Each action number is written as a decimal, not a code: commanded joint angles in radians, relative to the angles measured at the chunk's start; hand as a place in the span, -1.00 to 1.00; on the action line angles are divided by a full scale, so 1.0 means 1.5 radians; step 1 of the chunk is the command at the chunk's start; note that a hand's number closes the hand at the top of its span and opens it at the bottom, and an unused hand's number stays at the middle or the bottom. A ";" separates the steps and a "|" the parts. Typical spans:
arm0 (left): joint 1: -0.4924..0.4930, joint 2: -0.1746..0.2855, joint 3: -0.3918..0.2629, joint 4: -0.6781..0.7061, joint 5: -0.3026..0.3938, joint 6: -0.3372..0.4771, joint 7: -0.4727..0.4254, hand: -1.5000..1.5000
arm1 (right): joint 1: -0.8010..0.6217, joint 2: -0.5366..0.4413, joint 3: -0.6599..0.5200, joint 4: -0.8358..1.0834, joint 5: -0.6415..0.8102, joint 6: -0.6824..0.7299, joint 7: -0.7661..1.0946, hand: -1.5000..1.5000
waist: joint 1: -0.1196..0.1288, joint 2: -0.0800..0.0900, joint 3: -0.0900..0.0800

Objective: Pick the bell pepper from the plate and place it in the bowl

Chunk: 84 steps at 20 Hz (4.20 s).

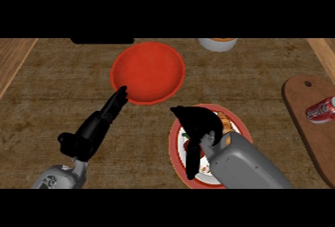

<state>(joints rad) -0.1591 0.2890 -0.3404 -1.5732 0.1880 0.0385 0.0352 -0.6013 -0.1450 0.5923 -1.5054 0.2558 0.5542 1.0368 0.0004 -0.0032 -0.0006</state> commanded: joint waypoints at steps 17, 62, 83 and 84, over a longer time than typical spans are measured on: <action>0.027 -0.041 0.029 -0.031 -0.050 -0.033 0.021 0.00 | 0.095 0.016 0.021 -0.002 0.280 -0.030 -0.030 -1.00 | 0.002 0.002 0.000; -0.034 -0.100 0.078 0.007 -0.096 -0.144 0.041 0.00 | -0.289 0.097 0.240 0.286 0.260 -0.416 -0.073 1.00 | 0.088 0.010 -0.001; -0.003 -0.108 0.102 0.013 -0.101 -0.137 0.010 0.00 | -0.500 0.096 0.181 0.499 0.257 -0.693 -0.051 1.00 | 0.047 0.011 -0.001; -0.023 -0.114 0.098 0.011 -0.103 -0.129 0.041 0.00 | -0.488 0.096 0.188 0.532 0.271 -0.712 -0.064 1.00 | 0.044 0.013 -0.001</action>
<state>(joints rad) -0.2150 0.1380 -0.1271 -1.5509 0.0382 -0.1189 0.0709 -1.2967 -0.0070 0.8768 -0.8425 0.6118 -0.4179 0.9472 0.0717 0.0144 -0.0021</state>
